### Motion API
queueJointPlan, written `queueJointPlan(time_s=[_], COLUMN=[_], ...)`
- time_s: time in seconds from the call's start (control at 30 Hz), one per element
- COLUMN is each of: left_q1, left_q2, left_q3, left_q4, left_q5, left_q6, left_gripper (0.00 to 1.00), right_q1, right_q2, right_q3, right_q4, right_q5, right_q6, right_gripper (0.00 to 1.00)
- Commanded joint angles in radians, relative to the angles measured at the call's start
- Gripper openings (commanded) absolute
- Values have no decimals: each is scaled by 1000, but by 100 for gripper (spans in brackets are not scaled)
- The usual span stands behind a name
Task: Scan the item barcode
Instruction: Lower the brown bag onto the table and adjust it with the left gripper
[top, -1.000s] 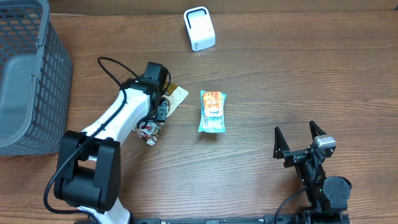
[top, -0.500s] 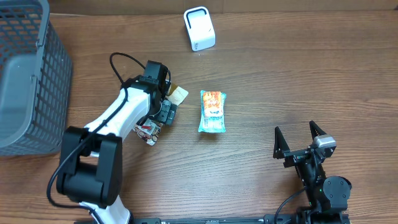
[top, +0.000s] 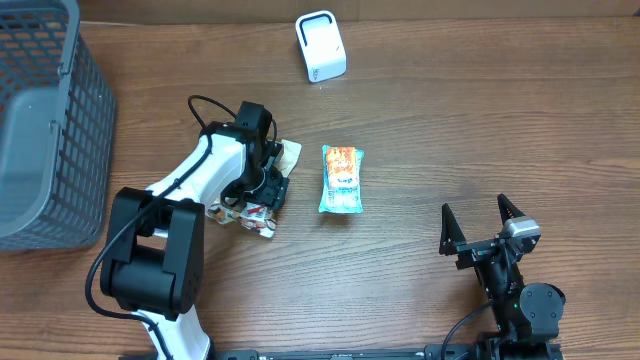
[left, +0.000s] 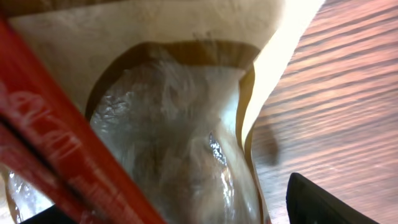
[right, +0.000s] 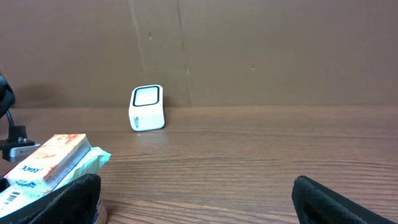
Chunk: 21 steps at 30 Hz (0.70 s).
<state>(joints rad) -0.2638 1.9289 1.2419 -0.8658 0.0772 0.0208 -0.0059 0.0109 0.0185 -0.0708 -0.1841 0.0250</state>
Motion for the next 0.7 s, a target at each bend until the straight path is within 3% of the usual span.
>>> queueJointPlan(time_s=[0.0,0.2,0.3,0.4,0.53,0.67], left_q1=[-6,-3,-3,-3,-3,-3], left_q2=[32,32,32,32,32,32], left_q3=[50,151,154,146,146,137], left_q4=[-23,-77,-85,-89,-87,-81], left_q5=[69,2,-27,-101,-117,-117], left_q6=[-75,-173,-211,-251,-255,-283], left_gripper=[79,94,97,92,77,73], right_q1=[-4,-4,-4,-4,-4,-4], right_q2=[-8,-8,-8,-8,-8,-8], right_q3=[-11,-11,-11,-11,-11,-11], right_q4=[5,5,5,5,5,5], right_q5=[-1,-1,-1,-1,-1,-1], right_q6=[-6,-6,-6,-6,-6,-6], right_gripper=[100,100,100,100,100,100])
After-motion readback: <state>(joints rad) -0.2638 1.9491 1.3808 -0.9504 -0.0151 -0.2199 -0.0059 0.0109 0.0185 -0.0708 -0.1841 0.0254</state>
